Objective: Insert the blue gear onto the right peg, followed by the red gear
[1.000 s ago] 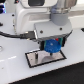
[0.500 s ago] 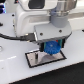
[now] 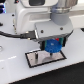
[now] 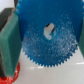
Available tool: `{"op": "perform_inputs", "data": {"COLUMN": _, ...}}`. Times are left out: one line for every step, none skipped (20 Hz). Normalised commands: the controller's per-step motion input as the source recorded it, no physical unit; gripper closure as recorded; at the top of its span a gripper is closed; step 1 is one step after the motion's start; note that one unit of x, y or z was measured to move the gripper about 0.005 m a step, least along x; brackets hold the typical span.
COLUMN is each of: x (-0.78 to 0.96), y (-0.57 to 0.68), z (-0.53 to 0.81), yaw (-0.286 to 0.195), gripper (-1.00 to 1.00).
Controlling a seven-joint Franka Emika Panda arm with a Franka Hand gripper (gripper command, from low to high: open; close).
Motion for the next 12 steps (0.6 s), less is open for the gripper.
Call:
{"op": "perform_inputs", "data": {"x": 0.28, "y": -0.02, "z": 0.0, "yaw": 0.0, "gripper": 1.0}}
{"op": "perform_inputs", "data": {"x": 0.27, "y": -0.03, "z": -0.01, "yaw": 0.0, "gripper": 1.0}}
{"op": "perform_inputs", "data": {"x": 0.25, "y": -0.02, "z": -0.04, "yaw": 0.0, "gripper": 1.0}}
{"op": "perform_inputs", "data": {"x": 0.21, "y": -0.02, "z": -0.07, "yaw": 0.0, "gripper": 1.0}}
{"op": "perform_inputs", "data": {"x": 0.21, "y": 0.0, "z": -0.07, "yaw": 0.0, "gripper": 1.0}}
{"op": "perform_inputs", "data": {"x": 0.24, "y": 0.0, "z": -0.07, "yaw": 0.0, "gripper": 1.0}}
{"op": "perform_inputs", "data": {"x": 0.26, "y": 0.0, "z": -0.06, "yaw": 0.0, "gripper": 1.0}}
{"op": "perform_inputs", "data": {"x": 0.27, "y": 0.0, "z": -0.07, "yaw": 0.0, "gripper": 1.0}}
{"op": "perform_inputs", "data": {"x": 0.22, "y": 0.0, "z": 0.07, "yaw": 0.0, "gripper": 1.0}}
{"op": "perform_inputs", "data": {"x": 0.21, "y": 0.0, "z": 0.03, "yaw": 0.0, "gripper": 1.0}}
{"op": "perform_inputs", "data": {"x": 0.17, "y": 0.01, "z": -0.03, "yaw": 0.0, "gripper": 1.0}}
{"op": "perform_inputs", "data": {"x": 0.21, "y": 0.01, "z": -0.05, "yaw": 0.0, "gripper": 1.0}}
